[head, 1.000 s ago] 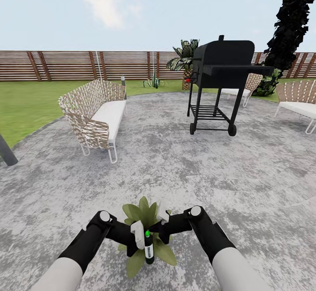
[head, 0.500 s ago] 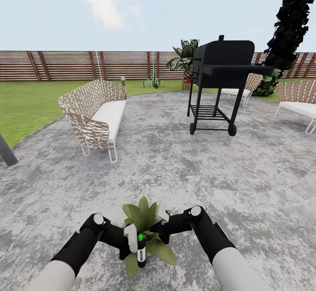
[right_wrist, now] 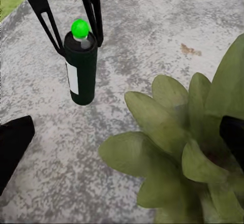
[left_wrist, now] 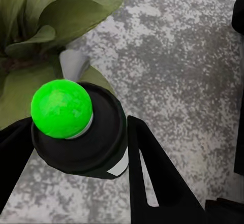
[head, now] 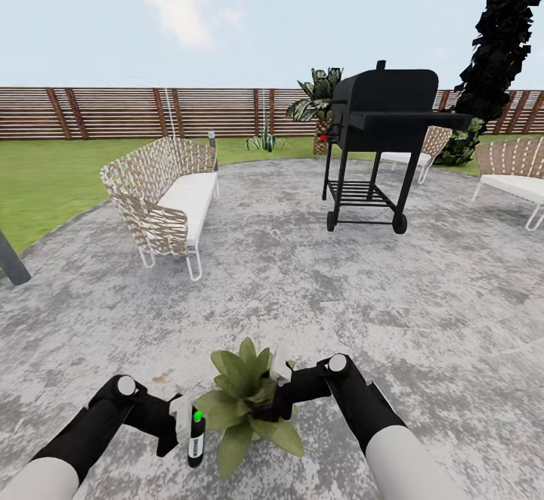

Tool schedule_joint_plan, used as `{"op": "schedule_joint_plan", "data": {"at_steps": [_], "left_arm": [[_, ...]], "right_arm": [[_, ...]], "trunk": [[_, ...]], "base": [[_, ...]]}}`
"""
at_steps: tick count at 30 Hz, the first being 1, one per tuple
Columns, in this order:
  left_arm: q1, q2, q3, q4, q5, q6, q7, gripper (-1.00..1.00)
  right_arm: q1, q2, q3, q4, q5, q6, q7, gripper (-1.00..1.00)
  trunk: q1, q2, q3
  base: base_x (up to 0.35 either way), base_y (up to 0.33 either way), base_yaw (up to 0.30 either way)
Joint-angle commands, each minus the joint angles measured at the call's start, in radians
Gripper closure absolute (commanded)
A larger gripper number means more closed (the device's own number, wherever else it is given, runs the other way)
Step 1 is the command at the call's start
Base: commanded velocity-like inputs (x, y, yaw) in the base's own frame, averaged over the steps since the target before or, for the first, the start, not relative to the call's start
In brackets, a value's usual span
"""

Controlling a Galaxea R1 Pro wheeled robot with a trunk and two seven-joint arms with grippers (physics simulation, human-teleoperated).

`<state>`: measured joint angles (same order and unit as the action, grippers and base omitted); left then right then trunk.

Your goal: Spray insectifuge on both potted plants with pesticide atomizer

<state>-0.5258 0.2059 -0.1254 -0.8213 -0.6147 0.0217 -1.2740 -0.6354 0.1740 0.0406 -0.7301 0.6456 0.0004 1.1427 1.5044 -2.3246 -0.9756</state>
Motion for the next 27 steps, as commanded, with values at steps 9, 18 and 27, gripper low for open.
{"op": "schedule_joint_plan", "data": {"at_steps": [9, 18, 27], "left_arm": [[0.120, 0.064, 0.198, 0.001, -0.009, -0.006, 0.006, 1.00], [0.131, 0.061, 0.209, 0.006, -0.008, 0.007, 0.059, 1.00], [0.130, 0.056, 0.207, 0.008, -0.010, 0.156, 0.063, 1.00]], "right_arm": [[0.035, -0.158, -0.002, 0.121, -0.025, -0.079, -0.001, -1.00], [0.074, -0.346, -0.033, 0.448, -0.037, -0.355, -0.140, -1.00], [0.075, -0.451, -0.065, 0.501, -0.035, -0.417, -0.420, -1.00]], "trunk": [[0.000, 0.000, -0.001], [0.000, 0.000, -0.001], [0.000, 0.000, -0.001]], "base": [[0.000, 0.000, 0.000], [0.000, 0.000, 0.000], [0.000, 0.000, 0.000]]}}
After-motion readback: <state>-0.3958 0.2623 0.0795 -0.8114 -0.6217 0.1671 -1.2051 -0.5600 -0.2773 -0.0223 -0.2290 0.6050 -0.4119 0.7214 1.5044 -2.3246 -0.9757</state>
